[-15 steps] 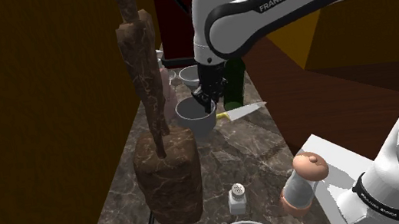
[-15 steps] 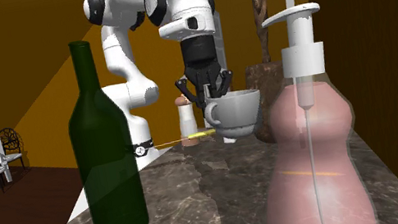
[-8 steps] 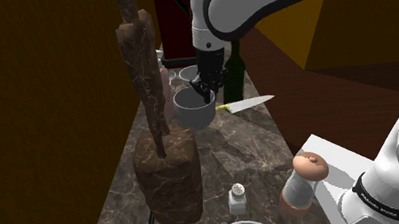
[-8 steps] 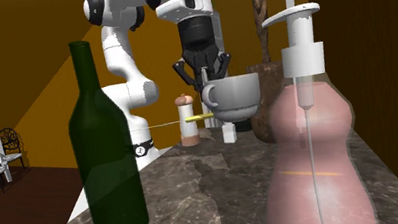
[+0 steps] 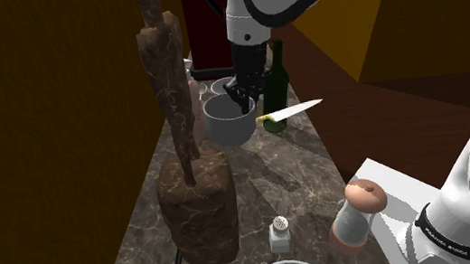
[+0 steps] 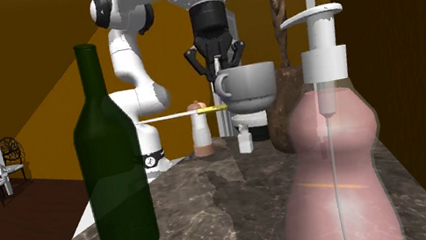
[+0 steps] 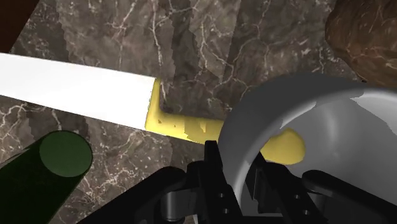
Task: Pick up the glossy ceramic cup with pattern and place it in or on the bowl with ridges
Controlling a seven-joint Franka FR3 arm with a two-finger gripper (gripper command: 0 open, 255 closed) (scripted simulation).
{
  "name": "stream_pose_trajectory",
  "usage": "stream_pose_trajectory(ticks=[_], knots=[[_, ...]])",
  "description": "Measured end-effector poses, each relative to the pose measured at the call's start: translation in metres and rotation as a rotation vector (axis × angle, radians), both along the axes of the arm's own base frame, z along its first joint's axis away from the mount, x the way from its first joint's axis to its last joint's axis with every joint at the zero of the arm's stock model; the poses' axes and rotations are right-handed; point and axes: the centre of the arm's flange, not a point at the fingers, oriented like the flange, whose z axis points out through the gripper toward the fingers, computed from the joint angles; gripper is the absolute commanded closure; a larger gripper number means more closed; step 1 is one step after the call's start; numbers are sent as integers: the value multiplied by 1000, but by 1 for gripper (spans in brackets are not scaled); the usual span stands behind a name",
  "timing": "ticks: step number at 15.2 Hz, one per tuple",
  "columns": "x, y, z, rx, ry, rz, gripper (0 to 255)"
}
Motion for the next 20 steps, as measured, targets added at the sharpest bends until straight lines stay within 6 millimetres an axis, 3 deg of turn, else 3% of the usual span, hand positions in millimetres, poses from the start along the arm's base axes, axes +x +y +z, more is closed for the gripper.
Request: stream_pose_trajectory(ticks=[20], knots=[[-223,133,14,0,-1,1,255]])
